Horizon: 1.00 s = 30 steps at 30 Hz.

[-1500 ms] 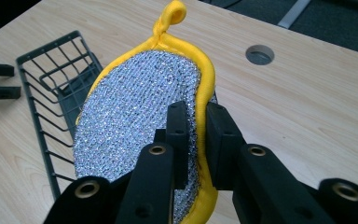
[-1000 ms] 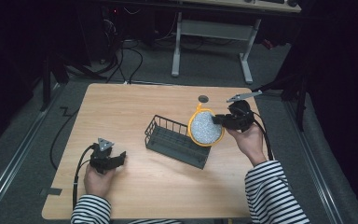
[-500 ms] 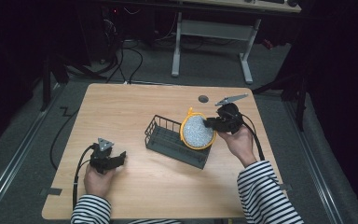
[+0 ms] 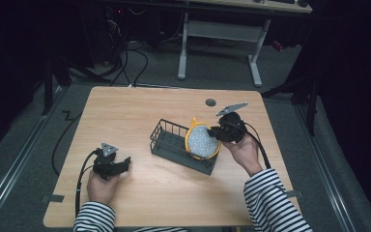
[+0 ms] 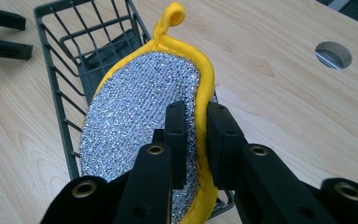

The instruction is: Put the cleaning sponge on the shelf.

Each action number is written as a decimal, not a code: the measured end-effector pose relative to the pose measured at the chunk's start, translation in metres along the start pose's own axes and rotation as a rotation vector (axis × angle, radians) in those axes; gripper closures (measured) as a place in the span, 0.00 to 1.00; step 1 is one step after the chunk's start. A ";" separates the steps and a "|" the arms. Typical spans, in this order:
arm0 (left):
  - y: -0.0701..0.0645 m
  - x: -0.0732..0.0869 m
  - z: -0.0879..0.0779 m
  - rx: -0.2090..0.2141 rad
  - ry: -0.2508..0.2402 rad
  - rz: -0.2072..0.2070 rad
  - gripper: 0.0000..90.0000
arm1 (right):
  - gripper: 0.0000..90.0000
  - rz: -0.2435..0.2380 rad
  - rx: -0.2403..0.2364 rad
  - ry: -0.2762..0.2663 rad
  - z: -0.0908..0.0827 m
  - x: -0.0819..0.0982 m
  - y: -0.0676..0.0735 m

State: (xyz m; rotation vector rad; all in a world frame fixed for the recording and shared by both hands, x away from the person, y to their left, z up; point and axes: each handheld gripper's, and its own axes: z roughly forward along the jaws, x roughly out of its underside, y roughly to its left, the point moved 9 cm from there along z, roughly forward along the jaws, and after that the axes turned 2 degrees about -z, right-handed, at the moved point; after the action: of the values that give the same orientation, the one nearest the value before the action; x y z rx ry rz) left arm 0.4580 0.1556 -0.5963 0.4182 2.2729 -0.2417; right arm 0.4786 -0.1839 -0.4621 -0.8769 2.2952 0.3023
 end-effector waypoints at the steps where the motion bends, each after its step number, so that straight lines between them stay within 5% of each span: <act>1: 0.000 0.000 0.000 0.001 0.002 0.000 0.36 | 0.88 0.000 0.000 0.000 0.000 0.000 0.000; 25: 0.000 0.000 -0.001 0.002 0.000 -0.004 0.36 | 0.85 -0.058 0.008 0.032 0.012 0.003 0.011; 30: 0.000 0.000 -0.001 0.002 0.000 -0.004 0.36 | 0.69 -0.001 -0.036 0.015 0.009 0.006 0.007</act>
State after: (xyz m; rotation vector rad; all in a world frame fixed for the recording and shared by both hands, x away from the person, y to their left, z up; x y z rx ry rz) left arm 0.4574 0.1557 -0.5962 0.4145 2.2738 -0.2461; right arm 0.4747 -0.1777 -0.4726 -0.9015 2.3096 0.3386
